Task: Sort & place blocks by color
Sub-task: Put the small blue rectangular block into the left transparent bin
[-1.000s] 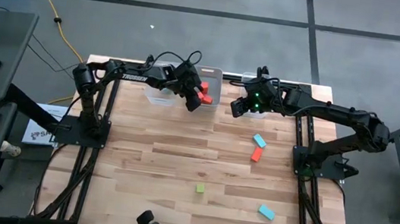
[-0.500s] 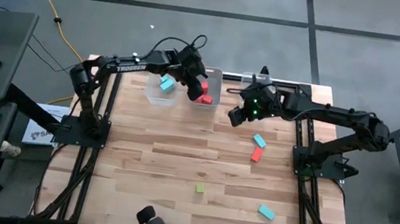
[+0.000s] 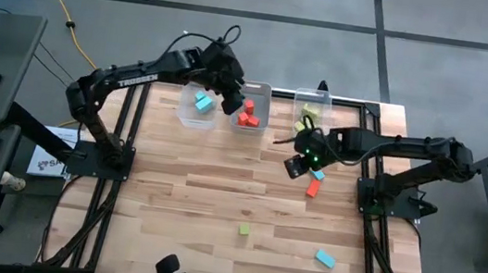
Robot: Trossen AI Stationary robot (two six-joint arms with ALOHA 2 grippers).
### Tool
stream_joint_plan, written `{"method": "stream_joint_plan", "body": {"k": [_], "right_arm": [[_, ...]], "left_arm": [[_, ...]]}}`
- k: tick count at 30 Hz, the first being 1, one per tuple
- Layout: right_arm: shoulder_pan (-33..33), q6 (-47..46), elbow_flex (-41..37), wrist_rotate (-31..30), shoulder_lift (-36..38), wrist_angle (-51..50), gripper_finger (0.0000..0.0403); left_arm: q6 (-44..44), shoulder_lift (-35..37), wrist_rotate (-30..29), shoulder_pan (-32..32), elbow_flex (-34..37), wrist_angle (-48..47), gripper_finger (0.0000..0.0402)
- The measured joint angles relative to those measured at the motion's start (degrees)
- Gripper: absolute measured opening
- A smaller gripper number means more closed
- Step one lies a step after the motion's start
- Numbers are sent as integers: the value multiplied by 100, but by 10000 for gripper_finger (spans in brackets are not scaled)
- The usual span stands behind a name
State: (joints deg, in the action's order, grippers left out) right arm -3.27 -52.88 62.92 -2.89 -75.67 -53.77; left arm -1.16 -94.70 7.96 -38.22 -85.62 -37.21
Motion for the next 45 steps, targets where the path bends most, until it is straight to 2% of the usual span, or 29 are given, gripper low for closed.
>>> {"method": "stream_joint_plan", "body": {"k": [6, 15, 25, 29, 35, 40, 45], "right_arm": [[246, -116, 0, -301, -1, -330, 154], [270, -133, -4, -314, 1, -911, 158], [249, -54, -7, -421, 1, -1602, 242], [85, 42, -7, -599, 1, -1975, 254], [-268, 375, -41, -568, -2, -1763, 255], [-480, 518, -793, -188, -10, -1122, 255], [-577, 472, -1329, -318, -12, -435, 255]], "left_arm": [[-13, 387, 1, 0, 0, -159, 163], [-9, 959, 5, 0, 0, -821, 163], [-12, 1348, 5, 2, 0, -978, 163], [-18, 1366, 2, 2, 0, -978, 163], [-120, 1366, -1, 2, 0, -978, 163], [-121, 1366, -1, 2, 0, -978, 163], [-207, 1366, -2, 2, 2, -975, 163]]}}
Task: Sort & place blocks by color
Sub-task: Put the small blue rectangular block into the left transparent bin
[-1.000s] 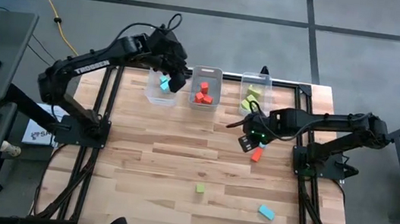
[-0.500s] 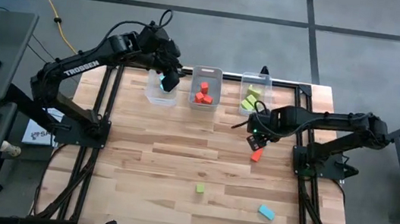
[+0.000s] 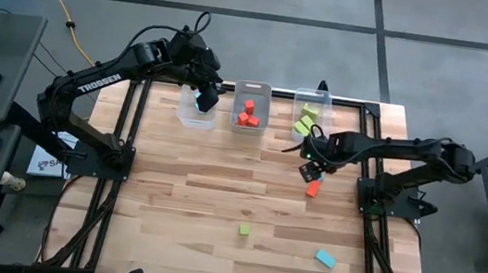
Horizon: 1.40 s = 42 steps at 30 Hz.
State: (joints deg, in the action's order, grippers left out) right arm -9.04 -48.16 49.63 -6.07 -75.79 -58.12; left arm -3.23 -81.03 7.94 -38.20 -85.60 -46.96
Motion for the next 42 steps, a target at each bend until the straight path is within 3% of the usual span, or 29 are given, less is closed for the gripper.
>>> {"method": "stream_joint_plan", "body": {"k": [12, 34, 38, 42], "right_arm": [[-188, 211, -1047, 267, 0, 1219, 254], [-188, -58, -1791, 22, 2, 1990, 252], [-188, -145, -1799, 22, 2, 2022, 226], [-188, -151, -1799, 29, 2, 2089, 176]], "left_arm": [[-4, 0, -2, 0, 0, 2, 163], [-2, 0, -21, -1, 0, 9, 163], [-2, 0, -21, 0, 0, 7, 163], [-2, 0, -21, -2, 0, 7, 163]]}}
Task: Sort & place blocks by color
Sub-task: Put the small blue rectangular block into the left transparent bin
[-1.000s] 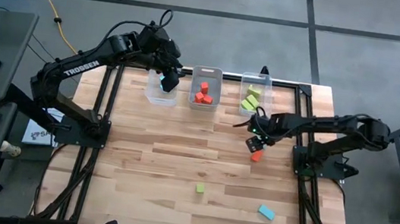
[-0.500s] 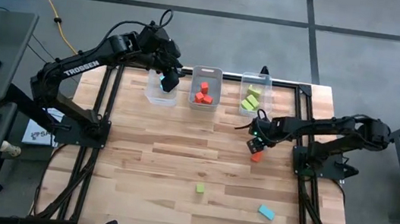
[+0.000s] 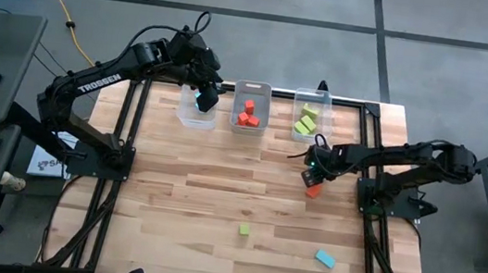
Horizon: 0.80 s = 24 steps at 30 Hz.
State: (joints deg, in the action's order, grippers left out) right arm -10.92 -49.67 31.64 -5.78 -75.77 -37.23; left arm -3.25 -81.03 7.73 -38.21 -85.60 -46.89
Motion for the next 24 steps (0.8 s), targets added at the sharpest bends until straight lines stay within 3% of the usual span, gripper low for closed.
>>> {"method": "stream_joint_plan", "body": {"k": [7, 15, 24], "right_arm": [[0, -124, 11, 25, 9, 46, 105], [4, -29, 295, 94, -7, 145, 105], [7, 753, 1368, -45, -4, 253, 105]], "left_arm": [[0, -2, 0, 2, 0, 2, 163], [67, -2, 3, 2, 0, 0, 163], [1160, -2, 11, 2, 0, 0, 163]]}}
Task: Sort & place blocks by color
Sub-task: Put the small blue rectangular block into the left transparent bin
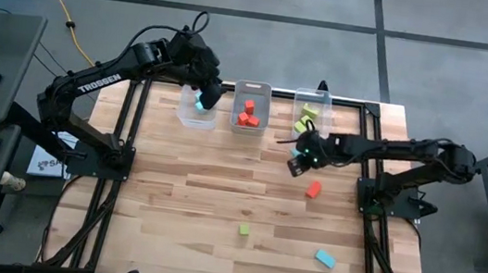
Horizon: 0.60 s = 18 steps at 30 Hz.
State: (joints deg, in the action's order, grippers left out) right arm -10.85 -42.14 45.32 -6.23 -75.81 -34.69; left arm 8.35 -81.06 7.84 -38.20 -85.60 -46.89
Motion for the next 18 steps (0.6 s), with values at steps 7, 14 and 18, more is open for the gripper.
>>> {"method": "stream_joint_plan", "body": {"k": [7, 14, 18], "right_arm": [[0, 833, 1003, -450, 0, 3, 105], [0, 1698, 1851, -945, 2, 14, 105], [0, 2052, 2126, -1037, 4, 125, 105]], "left_arm": [[710, 0, 50, 0, 2, 34, 163], [1386, -3, 278, -2, 2, 179, 163], [1568, -4, 855, 69, 2, 533, 163]]}}
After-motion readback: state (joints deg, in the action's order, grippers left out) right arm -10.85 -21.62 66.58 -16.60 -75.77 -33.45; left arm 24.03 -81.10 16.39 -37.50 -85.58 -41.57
